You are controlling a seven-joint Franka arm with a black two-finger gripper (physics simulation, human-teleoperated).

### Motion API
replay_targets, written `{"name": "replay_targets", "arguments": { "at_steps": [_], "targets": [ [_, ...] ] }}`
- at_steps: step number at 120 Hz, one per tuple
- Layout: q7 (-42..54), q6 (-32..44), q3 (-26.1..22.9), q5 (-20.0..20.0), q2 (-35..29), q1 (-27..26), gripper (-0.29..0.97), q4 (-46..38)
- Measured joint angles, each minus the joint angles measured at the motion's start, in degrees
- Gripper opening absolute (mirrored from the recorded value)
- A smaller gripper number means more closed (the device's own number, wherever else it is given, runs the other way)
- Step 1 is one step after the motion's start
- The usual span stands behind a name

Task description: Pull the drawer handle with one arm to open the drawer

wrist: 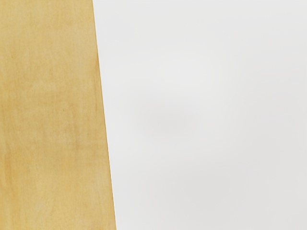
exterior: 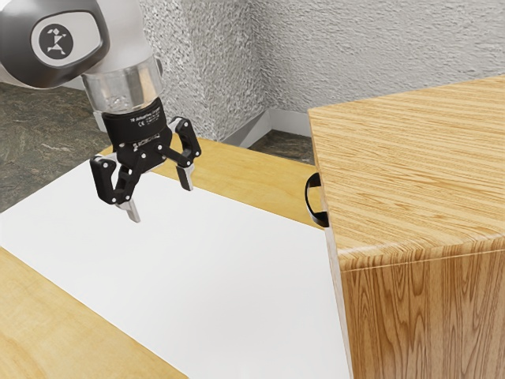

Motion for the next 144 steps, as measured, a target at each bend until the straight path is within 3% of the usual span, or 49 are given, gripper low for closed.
{"name": "replay_targets", "arguments": {
  "at_steps": [34,46,58,76,112,144],
  "targets": [
    [-0.09,-0.04,0.25,-0.35,-0.07,0.05,0.68,0.0],
    [-0.13,-1.17,-0.13,-0.09,-0.48,0.21,0.68,5.73],
    [-0.1,-2.7,-4.09,1.81,-2.61,0.35,0.68,10.61],
    [0.06,-3.64,-8.97,2.73,-2.84,-0.23,0.68,11.53],
    [1.14,0.09,-9.33,-0.16,-2.95,-0.02,0.68,11.37],
    [2.64,2.94,-9.07,0.66,-2.1,0.23,0.68,11.37]
  ]
}}
